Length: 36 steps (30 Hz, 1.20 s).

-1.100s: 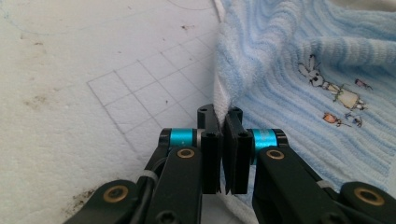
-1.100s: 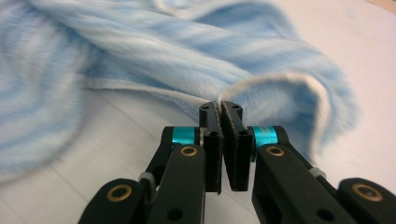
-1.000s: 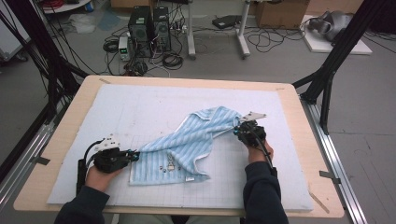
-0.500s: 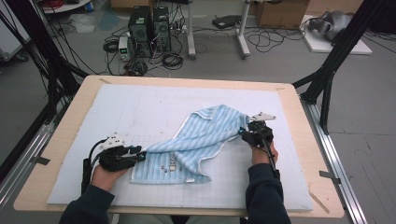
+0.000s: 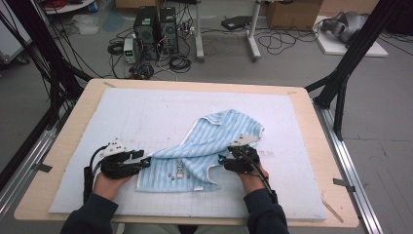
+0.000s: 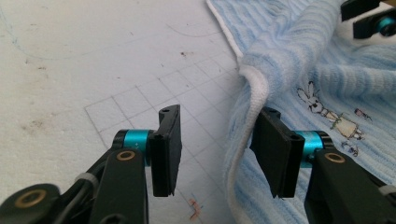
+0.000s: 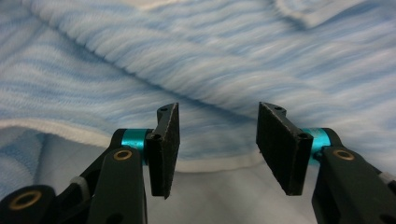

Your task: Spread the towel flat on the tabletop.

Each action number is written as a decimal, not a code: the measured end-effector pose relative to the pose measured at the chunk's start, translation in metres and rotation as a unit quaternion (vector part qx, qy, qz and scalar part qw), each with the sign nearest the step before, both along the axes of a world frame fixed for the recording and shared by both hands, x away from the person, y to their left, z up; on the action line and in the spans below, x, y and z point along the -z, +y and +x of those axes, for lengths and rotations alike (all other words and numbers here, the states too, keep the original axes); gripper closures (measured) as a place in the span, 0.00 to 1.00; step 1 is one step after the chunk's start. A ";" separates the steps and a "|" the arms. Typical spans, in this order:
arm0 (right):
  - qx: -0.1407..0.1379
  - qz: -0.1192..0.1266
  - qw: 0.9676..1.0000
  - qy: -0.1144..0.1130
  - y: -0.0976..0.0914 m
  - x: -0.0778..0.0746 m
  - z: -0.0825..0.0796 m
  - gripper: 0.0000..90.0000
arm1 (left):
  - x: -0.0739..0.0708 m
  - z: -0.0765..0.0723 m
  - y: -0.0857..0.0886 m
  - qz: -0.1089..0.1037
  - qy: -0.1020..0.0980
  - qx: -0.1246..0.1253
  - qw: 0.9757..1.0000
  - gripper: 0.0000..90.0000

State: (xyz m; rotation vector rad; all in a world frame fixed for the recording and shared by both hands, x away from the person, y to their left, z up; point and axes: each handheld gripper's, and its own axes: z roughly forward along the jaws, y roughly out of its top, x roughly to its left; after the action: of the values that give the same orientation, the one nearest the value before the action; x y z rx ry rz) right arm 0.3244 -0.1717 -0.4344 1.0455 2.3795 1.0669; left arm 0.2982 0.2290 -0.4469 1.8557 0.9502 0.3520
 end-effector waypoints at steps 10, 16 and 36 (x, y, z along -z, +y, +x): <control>-0.035 -0.015 0.999 0.031 0.009 0.007 0.003 0.94 | 0.001 -0.003 0.001 -0.001 0.003 -0.001 1.000 0.56; -0.037 -0.030 0.999 0.020 -0.009 0.005 -0.003 0.95 | 0.001 -0.005 0.001 0.001 0.004 0.000 1.000 0.56; 0.106 -0.070 0.992 -0.011 -0.107 0.000 -0.021 0.93 | -0.005 -0.006 -0.025 -0.002 -0.002 0.028 1.000 0.55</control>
State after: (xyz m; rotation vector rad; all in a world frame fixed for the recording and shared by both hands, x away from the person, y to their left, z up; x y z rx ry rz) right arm 0.3029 -0.2792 -0.4345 1.1971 2.2288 0.8195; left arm 0.2918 0.2043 -0.4415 1.8728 0.8941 0.3187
